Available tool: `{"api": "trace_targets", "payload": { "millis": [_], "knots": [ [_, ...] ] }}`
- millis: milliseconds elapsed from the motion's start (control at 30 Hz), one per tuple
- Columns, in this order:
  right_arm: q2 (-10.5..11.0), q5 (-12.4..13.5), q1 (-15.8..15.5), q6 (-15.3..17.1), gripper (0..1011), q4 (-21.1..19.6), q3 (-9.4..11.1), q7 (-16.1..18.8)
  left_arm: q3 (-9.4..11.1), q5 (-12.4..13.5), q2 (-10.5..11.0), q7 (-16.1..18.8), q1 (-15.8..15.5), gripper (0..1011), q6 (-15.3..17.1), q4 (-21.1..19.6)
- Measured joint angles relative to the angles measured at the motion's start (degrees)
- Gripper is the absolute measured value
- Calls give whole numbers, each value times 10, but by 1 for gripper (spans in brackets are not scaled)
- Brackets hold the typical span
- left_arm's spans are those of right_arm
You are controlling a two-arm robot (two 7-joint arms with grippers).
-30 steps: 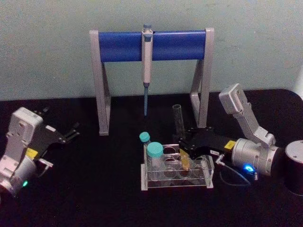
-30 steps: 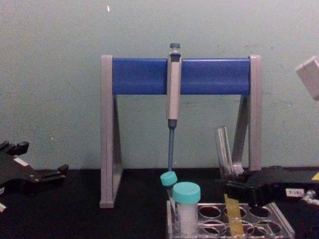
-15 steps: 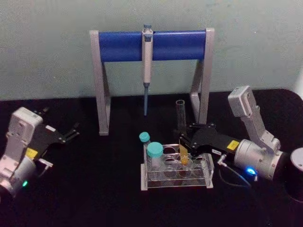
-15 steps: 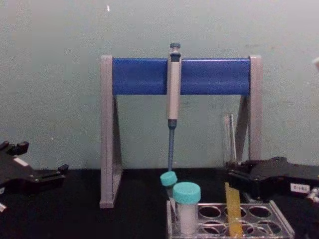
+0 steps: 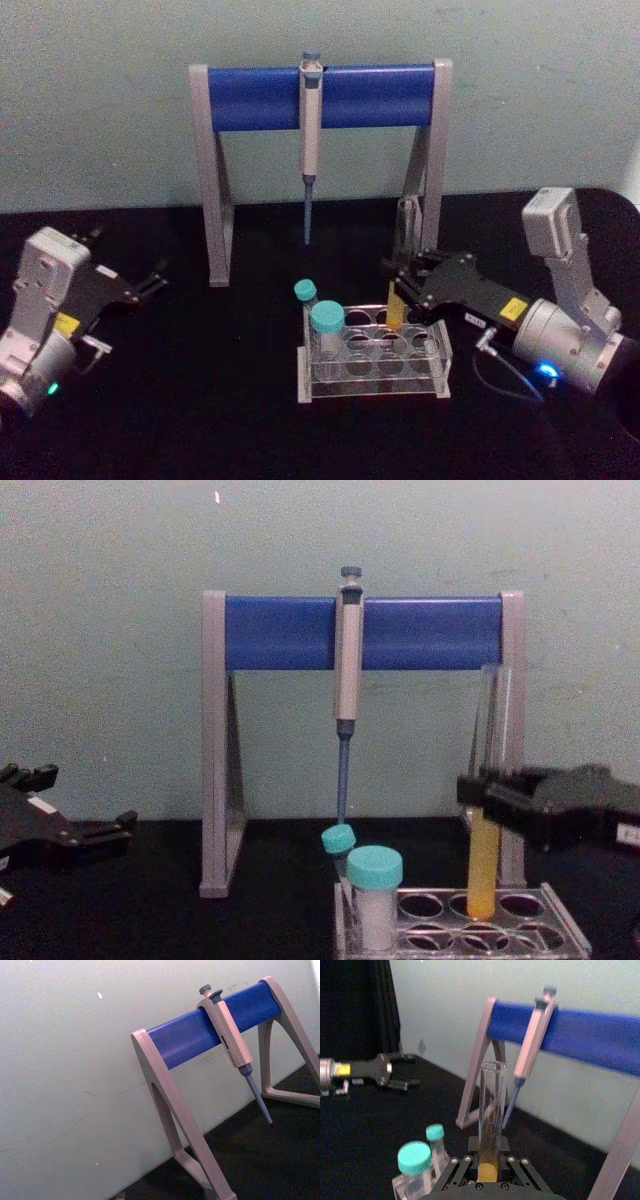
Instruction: Pick up the test tube from the test tube rack, shake it, then place it back into the test tube rack.
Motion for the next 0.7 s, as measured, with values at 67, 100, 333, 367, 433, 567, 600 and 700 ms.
{"api": "trace_targets", "payload": {
  "millis": [67, 100, 333, 367, 433, 567, 600, 700],
  "knots": [
    [0, 4, -3, -5, 229, -9, 6, 1, 0, 0, 0, 0, 0, 1010, 0, 0],
    [0, 6, -3, -7, 229, -12, 8, 1, 0, 0, 0, 0, 0, 1010, 0, 0],
    [-4, 13, -2, -11, 229, -32, 20, 0, 0, 0, 0, 0, 0, 1010, 0, 0],
    [-6, 13, 1, -10, 229, -32, 22, -4, 0, 0, 0, 0, 0, 1009, 0, 0],
    [-8, 12, 4, -9, 229, -32, 23, -8, 0, 0, 0, 0, 0, 1010, 0, 0],
    [-15, 7, 13, -7, 229, -24, 23, -13, 0, 0, 0, 0, 0, 1010, 0, 0],
    [-18, 6, 17, -5, 229, -20, 23, -13, 0, 0, 0, 0, 0, 1010, 0, 0],
    [-20, 4, 22, -4, 229, -15, 21, -13, 0, 0, 0, 0, 0, 1009, 0, 0]
  ]
}}
